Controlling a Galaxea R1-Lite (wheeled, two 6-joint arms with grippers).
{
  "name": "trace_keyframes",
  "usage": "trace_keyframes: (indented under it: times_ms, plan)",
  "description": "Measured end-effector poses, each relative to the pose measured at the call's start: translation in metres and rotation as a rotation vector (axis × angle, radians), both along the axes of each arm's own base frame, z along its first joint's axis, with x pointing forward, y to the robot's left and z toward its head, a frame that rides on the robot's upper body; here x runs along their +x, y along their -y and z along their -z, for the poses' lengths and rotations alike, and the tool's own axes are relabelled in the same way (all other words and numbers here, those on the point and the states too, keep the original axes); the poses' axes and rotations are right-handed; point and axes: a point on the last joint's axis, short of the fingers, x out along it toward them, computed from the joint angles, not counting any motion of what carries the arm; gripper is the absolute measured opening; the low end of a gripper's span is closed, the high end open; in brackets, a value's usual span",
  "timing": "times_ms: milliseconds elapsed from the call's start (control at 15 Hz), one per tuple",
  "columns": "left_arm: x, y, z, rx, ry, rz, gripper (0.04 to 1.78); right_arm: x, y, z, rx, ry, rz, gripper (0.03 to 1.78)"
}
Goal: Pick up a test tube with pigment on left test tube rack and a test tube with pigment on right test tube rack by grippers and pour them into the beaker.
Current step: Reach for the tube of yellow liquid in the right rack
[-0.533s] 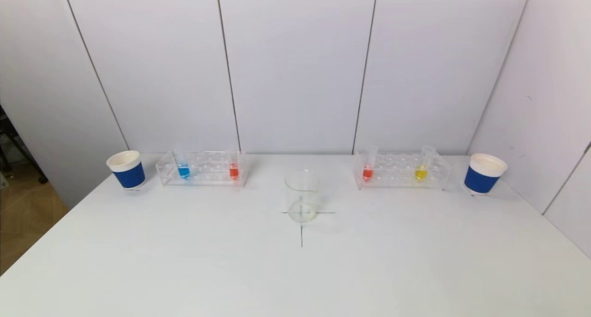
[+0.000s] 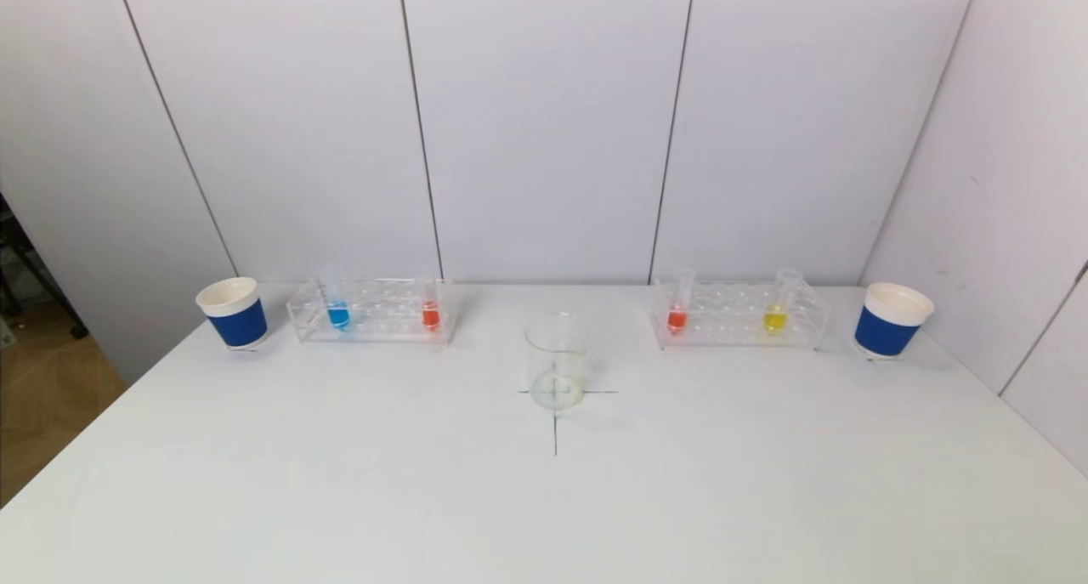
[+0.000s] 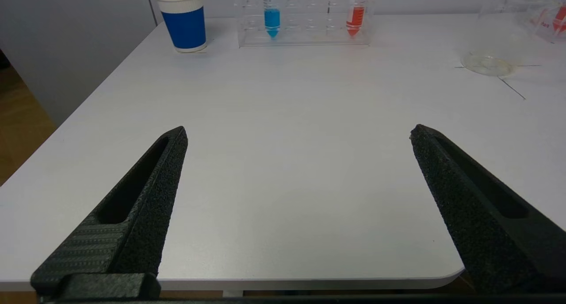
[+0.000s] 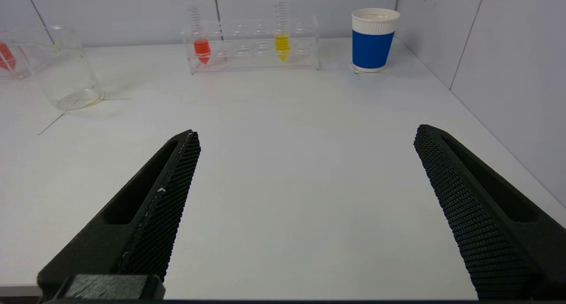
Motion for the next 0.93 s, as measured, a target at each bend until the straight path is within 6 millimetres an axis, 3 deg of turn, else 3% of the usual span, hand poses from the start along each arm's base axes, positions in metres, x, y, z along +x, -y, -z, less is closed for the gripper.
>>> trace_keyframes:
  times_ms: [333, 667, 933]
  plan:
    - [0.0, 0.0, 0.0, 0.0, 0.0, 0.0, 1.76, -0.003, 0.0, -0.008, -0.007, 0.021, 0.01, 1.76]
    - [0.0, 0.0, 0.0, 0.0, 0.0, 0.0, 1.76, -0.014, 0.0, -0.05, -0.011, 0.059, -0.011, 1.76]
    - [0.0, 0.0, 0.0, 0.0, 0.0, 0.0, 1.76, -0.004, -0.001, -0.092, -0.014, 0.041, -0.051, 1.76]
